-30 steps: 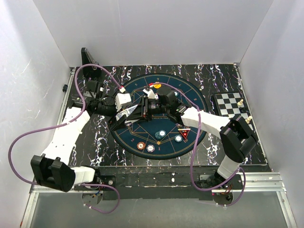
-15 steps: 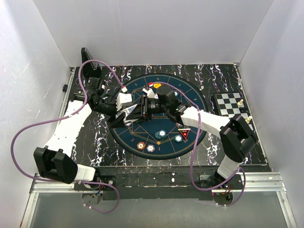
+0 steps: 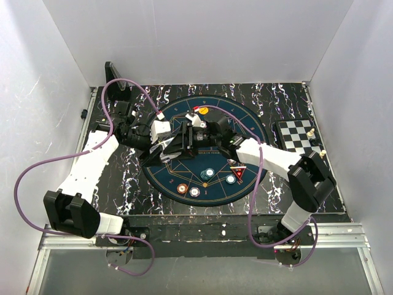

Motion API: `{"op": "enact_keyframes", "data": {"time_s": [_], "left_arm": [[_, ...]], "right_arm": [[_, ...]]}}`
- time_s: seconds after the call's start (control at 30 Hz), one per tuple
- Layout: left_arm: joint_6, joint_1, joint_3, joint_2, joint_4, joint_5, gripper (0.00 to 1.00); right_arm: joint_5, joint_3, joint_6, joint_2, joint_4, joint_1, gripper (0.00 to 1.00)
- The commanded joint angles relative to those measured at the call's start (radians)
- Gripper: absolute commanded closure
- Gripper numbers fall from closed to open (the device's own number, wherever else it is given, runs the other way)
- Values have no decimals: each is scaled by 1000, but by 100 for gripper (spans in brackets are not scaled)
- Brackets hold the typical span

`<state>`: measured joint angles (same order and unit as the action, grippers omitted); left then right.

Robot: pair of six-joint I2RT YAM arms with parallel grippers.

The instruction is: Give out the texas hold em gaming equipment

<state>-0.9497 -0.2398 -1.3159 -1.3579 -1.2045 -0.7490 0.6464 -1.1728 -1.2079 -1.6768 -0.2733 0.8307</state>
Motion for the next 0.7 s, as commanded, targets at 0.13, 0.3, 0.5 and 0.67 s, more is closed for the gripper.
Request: {"op": "enact_keyframes", "data": {"time_s": [0.13, 0.3, 0.5, 0.67], "left_arm": [[-47, -3, -17, 42, -84, -59, 73], [-47, -3, -19, 36, -99, -76, 72], [-55, -6, -37, 26, -113, -76, 71], [-80, -13, -46, 25, -141, -53, 71]], "right_arm": [[-8, 50, 91, 117, 82, -65, 31], [7, 7, 108, 94, 115, -58, 31], [-30, -102, 203, 57, 299, -22, 30], [-36, -119, 208, 49, 322, -19, 30]]}}
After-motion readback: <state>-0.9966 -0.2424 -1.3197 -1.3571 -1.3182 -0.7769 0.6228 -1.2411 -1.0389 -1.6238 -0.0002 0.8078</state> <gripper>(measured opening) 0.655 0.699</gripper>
